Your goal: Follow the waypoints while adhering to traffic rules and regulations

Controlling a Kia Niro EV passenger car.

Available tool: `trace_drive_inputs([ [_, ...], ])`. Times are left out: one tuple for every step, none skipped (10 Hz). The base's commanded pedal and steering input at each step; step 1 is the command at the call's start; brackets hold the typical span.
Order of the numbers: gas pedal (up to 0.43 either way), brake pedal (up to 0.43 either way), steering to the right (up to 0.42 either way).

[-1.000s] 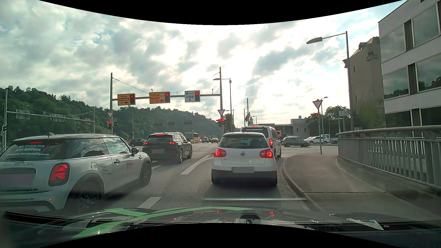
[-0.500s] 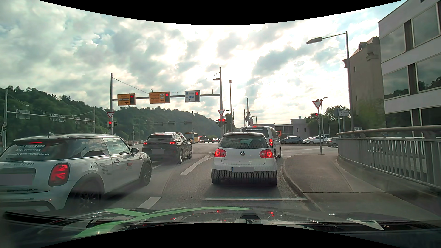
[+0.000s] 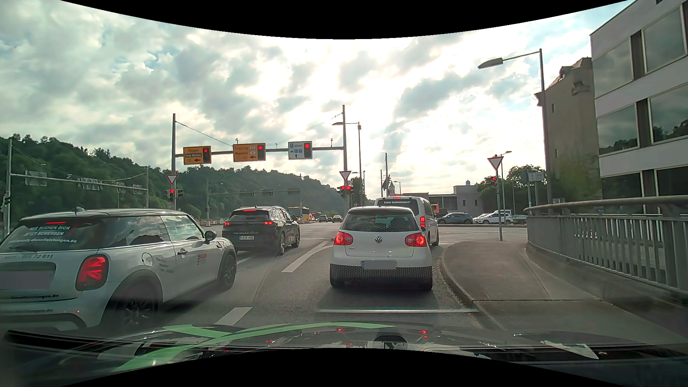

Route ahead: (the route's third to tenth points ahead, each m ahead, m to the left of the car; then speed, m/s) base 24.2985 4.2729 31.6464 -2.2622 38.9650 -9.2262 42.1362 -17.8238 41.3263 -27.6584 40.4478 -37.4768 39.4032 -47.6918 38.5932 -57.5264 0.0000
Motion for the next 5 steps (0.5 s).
trace_drive_inputs([
  [0.0, 0.47, 0.009],
  [0.0, 0.47, 0.009],
  [0.0, 0.463, 0.009],
  [0.0, 0.47, 0.009],
  [0.0, 0.47, 0.009],
])
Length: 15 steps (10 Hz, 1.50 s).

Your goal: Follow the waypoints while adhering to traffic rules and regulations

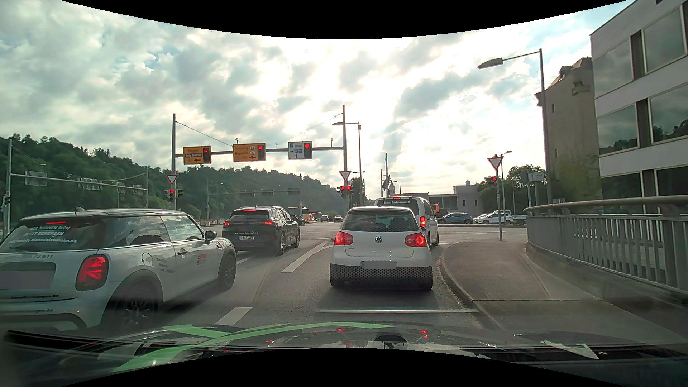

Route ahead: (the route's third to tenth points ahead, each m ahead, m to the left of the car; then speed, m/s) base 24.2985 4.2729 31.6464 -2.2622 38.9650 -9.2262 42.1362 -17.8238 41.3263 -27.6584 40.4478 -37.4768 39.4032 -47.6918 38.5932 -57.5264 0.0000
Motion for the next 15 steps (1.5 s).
trace_drive_inputs([
  [0.0, 0.47, 0.009],
  [0.0, 0.463, 0.009],
  [0.0, 0.47, 0.009],
  [0.0, 0.463, 0.009],
  [0.0, 0.47, 0.009],
  [0.0, 0.47, 0.009],
  [0.0, 0.47, 0.009],
  [0.0, 0.47, 0.009],
  [0.0, 0.47, 0.009],
  [0.0, 0.463, 0.009],
  [0.0, 0.47, 0.009],
  [0.0, 0.47, 0.009],
  [0.0, 0.463, 0.009],
  [0.0, 0.47, 0.009],
  [0.0, 0.47, 0.009],
])
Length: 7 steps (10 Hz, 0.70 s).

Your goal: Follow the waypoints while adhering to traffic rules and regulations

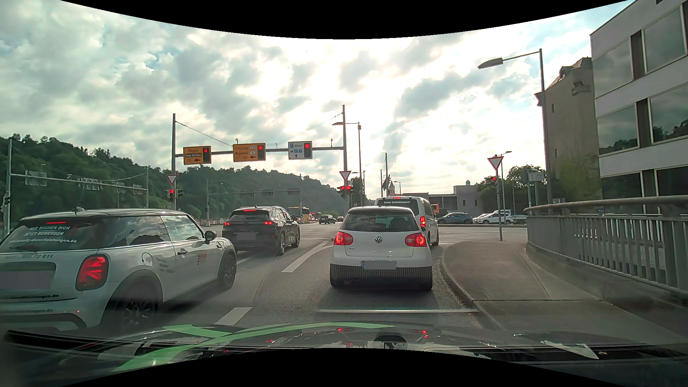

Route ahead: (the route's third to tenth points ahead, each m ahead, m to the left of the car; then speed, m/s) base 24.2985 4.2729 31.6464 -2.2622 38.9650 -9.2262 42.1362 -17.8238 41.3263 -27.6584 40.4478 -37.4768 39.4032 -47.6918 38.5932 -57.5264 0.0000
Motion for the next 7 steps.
trace_drive_inputs([
  [0.0, 0.47, 0.009],
  [0.0, 0.47, 0.009],
  [0.0, 0.47, 0.009],
  [0.0, 0.47, 0.009],
  [0.0, 0.47, 0.009],
  [0.0, 0.47, 0.009],
  [0.0, 0.463, 0.009],
])
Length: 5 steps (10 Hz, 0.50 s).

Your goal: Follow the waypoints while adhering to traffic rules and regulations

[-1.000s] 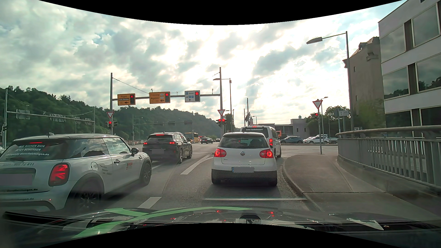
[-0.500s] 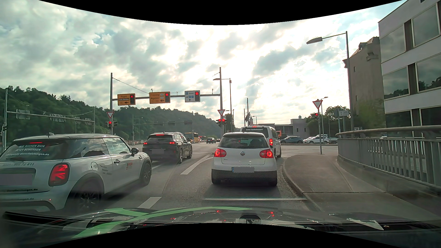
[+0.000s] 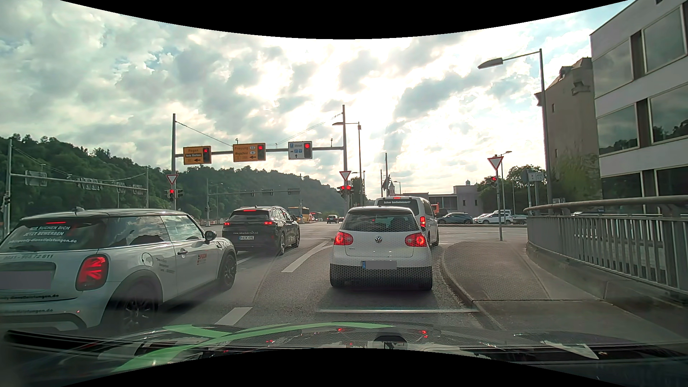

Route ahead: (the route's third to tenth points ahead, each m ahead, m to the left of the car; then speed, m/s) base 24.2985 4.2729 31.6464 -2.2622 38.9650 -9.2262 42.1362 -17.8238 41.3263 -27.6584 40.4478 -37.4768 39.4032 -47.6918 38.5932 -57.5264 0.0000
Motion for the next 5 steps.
trace_drive_inputs([
  [0.0, 0.47, 0.009],
  [0.0, 0.47, 0.009],
  [0.0, 0.47, 0.009],
  [0.0, 0.463, 0.009],
  [0.0, 0.47, 0.009],
])
